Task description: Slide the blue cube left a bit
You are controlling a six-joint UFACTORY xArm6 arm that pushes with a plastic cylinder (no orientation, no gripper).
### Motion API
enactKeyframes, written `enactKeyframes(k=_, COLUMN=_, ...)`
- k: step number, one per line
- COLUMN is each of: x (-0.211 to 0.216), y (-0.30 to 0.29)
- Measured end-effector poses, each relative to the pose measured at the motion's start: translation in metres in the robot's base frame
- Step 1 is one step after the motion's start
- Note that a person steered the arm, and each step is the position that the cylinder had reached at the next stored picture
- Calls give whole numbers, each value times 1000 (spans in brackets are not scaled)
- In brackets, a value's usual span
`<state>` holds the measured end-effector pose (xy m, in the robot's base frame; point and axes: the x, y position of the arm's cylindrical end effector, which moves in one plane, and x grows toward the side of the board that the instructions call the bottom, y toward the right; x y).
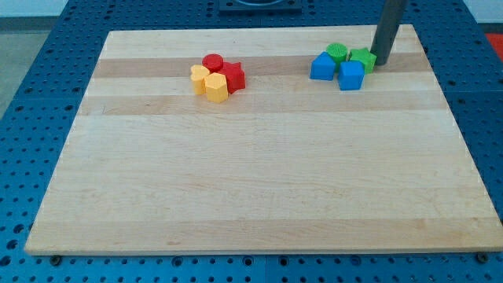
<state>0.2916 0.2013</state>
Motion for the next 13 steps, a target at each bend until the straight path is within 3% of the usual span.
enactKeyframes(k=3, x=0, y=-16)
enactKeyframes(k=5, x=50, y=49)
enactKeyframes(k=6, x=85, y=49)
enactKeyframes(k=9, x=95, y=-47)
enactKeyframes(k=13, x=85, y=-75)
